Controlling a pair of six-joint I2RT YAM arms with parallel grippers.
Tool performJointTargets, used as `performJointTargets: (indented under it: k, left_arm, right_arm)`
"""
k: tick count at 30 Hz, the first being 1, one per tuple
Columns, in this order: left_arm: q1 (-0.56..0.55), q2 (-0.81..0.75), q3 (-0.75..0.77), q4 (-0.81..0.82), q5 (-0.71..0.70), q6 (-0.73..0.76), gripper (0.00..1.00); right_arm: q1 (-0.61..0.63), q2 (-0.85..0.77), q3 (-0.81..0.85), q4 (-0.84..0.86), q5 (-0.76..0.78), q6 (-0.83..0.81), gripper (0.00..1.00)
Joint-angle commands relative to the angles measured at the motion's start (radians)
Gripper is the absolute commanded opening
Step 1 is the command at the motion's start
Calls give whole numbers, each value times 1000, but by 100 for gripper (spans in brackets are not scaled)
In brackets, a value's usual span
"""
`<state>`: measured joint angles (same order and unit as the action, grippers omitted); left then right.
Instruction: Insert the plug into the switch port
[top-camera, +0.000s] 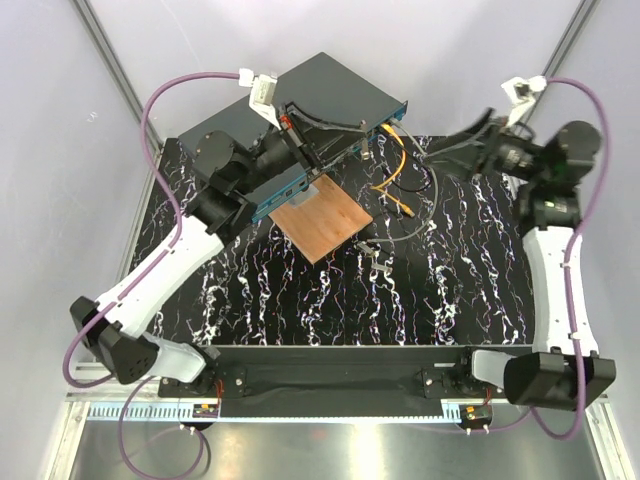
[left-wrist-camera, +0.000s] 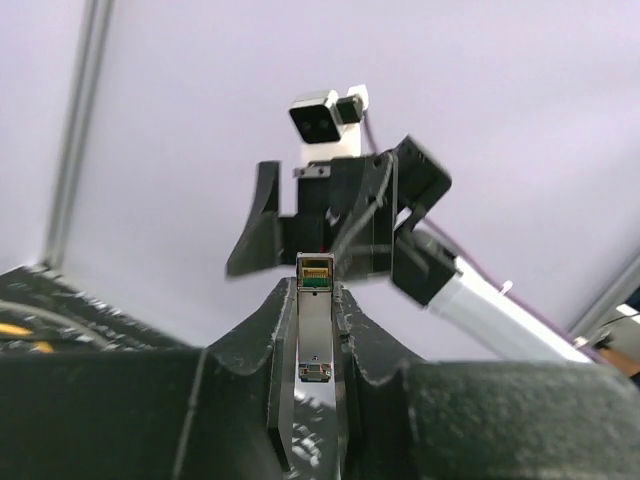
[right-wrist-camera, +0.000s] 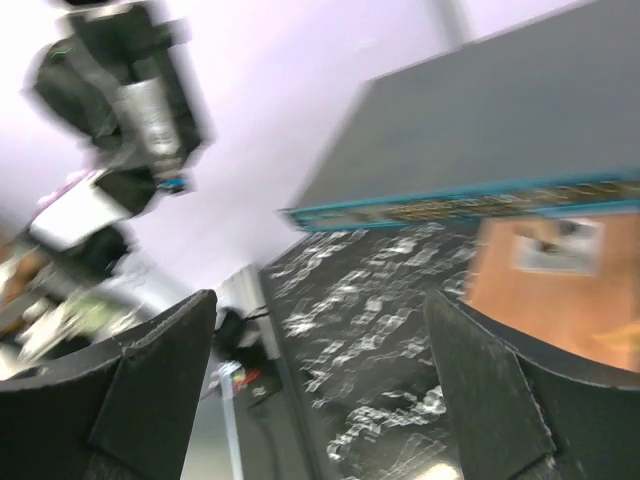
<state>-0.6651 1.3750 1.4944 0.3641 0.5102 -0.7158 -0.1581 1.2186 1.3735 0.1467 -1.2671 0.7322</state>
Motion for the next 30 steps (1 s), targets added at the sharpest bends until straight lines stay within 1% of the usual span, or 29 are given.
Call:
performJointTargets:
  k: [1,2,3,4,5,6,16,21,23,24,30]
  left_arm:
    - [5,9,7,242,-13,-132,0]
    - [5,9,12,260,-19,-152,0]
    - [5,15,27,262,-21,-158,0]
    - [7,16,35,260,-21,-169,0]
    - [6,19,41,259,-22,-172,0]
    - [7,22,49,259,-24,-175,0]
    - [6,41,35,251,-61,-212,0]
    - [7,41,20,256,-64,-209,0]
    - [9,42,15,260,-64,-214,0]
    - [9,41,10,262,-64,-217,0]
    - [9,48,1,249,-82,-238,0]
  right_arm:
    - [138,-4,-4,218,81,130,90]
    - [152,2,-8,247,115,145,89]
    - [204,24,-13,339,127,206,89]
    - [215,35,-20,402,153,254,86]
    - [221,45,-27,465,166,336,86]
    - [238,70,-22,543,175,358,83]
    - [338,137,47,603,195,388,81]
    - [367,144,44,697,190,433,76]
    - [377,142,41,702,192,449,76]
    - [381,145,42,711,193,453,74]
    - [393,157,47,729,219,490,74]
